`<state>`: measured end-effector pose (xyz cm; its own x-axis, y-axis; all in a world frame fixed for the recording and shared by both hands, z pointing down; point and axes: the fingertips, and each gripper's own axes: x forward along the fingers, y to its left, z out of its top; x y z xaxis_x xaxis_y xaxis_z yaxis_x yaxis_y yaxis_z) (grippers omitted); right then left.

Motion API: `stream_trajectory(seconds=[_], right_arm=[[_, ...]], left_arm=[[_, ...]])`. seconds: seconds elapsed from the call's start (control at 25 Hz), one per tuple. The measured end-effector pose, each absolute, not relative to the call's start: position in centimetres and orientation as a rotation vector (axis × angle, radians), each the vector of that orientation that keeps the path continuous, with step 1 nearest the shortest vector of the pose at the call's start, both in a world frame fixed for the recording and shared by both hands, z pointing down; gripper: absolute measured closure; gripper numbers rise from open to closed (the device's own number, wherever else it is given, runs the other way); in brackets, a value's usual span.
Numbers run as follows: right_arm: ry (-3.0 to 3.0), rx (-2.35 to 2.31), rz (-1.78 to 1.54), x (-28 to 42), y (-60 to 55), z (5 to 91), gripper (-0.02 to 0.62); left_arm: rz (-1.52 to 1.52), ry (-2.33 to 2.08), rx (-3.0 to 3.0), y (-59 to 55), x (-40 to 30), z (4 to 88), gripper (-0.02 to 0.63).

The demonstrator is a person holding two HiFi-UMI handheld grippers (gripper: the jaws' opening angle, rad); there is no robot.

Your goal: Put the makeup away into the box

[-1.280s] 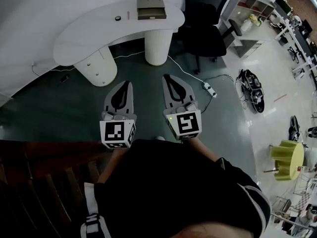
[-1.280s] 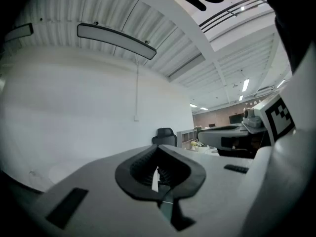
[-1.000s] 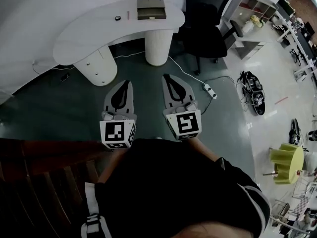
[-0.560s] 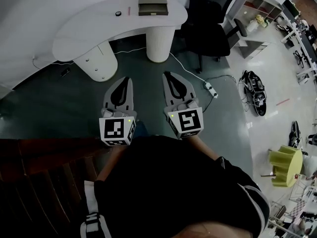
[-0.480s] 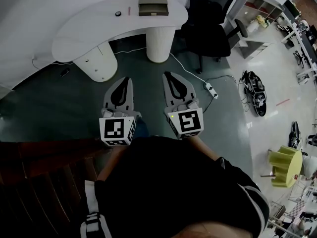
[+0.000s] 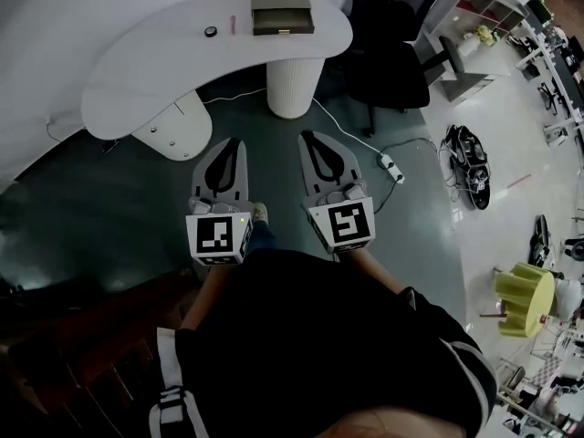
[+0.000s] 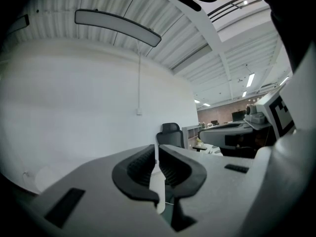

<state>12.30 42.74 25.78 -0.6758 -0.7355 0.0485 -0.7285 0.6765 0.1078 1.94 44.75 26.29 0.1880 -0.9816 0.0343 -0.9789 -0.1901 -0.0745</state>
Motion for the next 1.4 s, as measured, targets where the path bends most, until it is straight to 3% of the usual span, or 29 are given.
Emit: stream_trajectory(seconds=[0.12,0.32,1.4], right_arm=[[-2.778,1.248,-0.099,10.8,40.0,26.1,0.572],[-2.746,1.298,-0.083,8.6,35.5,26.4,0.572],[-2.699,1.392,-0.124,3.0,21.2,28.4,0.572]], left_arm=[[-0.137,1.965,-2.428,41.7,0.3,26.8,0.512],[-0.127,1.917,-2.472,36.9,-2.1,27.0,0.483],[-0.128,1.838,-2.571,22.1,-7.8,29.8,0.459]])
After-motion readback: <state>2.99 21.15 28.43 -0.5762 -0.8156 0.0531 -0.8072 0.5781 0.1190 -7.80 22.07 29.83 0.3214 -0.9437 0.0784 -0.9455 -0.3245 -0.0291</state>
